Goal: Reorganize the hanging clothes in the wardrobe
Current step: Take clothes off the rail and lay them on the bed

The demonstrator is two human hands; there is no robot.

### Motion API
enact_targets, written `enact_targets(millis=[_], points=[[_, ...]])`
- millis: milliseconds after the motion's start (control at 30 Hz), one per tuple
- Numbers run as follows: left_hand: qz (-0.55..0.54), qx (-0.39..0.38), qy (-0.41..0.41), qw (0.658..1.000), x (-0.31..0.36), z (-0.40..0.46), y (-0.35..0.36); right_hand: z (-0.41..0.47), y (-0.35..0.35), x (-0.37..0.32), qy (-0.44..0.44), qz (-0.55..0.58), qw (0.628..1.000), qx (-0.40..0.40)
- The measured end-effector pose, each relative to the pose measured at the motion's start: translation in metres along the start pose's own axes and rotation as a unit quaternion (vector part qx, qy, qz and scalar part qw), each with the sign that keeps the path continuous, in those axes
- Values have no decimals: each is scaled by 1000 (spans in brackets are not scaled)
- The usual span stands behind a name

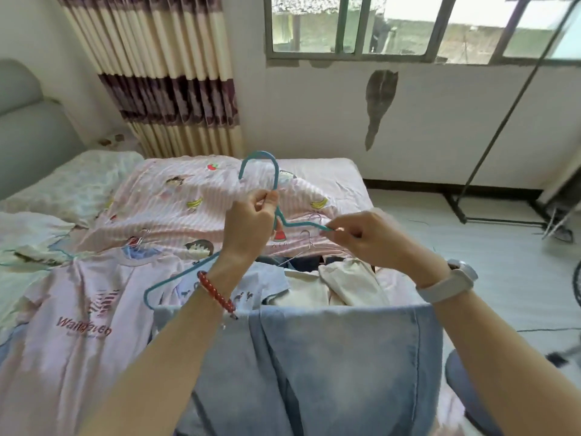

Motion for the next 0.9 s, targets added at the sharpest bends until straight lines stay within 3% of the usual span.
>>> enact_targets(millis=[67,133,333,467,600,700,900], points=[[-17,-15,0,1000,0,19,7,9,-3,6,57,-128,989,47],[-20,-30,9,999,-2,36,16,15,3,13,109,-171,974,103],[-6,-43,19,999,-24,77,54,37,36,55,180,-63,962,196],[72,-61,39,995,-56,103,81,60,61,101,219,-31,952,213],[253,-58,50,964,-125,121,101,99,92,172,269,-7,944,193],[427,-103,-22,898,-200,120,122,124,139,228,318,-10,937,146],[443,-215,-229,840,-327,83,156,140,249,304,359,-41,932,-39]])
Point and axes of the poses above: each hand's wrist, its own z-axis towards the middle knuckle, its own y-axis out of the palm, x = y × z, the point moved 3 cm from there along z, towards the middle knuckle, and after that the axes turned 8 degrees about -z, right-handed, at the moved point
